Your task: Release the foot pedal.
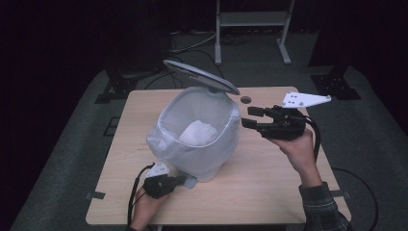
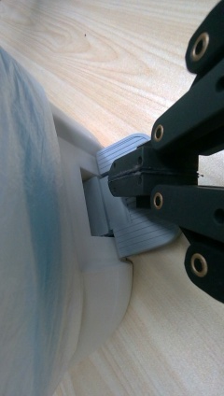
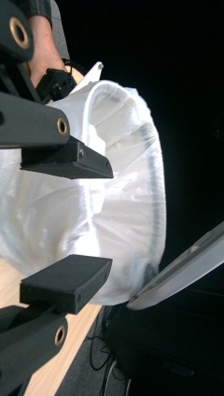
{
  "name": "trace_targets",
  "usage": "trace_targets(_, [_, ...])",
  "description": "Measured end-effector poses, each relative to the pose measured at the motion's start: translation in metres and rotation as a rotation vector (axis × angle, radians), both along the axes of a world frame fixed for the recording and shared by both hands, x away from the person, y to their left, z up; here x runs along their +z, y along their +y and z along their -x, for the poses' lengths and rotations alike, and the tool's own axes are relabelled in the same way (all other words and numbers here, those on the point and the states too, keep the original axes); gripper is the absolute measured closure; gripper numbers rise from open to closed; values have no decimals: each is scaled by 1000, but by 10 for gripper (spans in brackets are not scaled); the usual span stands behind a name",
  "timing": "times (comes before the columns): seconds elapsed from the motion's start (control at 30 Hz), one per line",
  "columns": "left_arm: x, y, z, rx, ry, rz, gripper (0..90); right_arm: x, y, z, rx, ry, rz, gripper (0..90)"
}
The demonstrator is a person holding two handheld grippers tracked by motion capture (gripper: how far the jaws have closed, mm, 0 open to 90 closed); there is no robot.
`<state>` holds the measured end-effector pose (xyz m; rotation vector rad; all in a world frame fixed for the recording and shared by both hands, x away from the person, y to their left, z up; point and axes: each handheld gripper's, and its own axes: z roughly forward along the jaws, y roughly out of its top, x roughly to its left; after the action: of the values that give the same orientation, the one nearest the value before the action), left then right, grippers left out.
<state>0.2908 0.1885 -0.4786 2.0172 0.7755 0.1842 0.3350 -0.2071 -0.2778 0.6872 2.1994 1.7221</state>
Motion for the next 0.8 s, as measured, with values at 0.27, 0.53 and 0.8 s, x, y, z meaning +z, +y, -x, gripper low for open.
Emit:
trace_targets(0.27, [8,7,11,0,-15,12,864,-12,-14,2,-35,17,-4,483])
trace_targets(0.53, [18,16,19,22,-26,13,697,-25,-26,4,-63,32,-3,477])
trace_targets(0.8, [24,31,21,72,-15,5,450,-40,-34,4,-113,49,31,406])
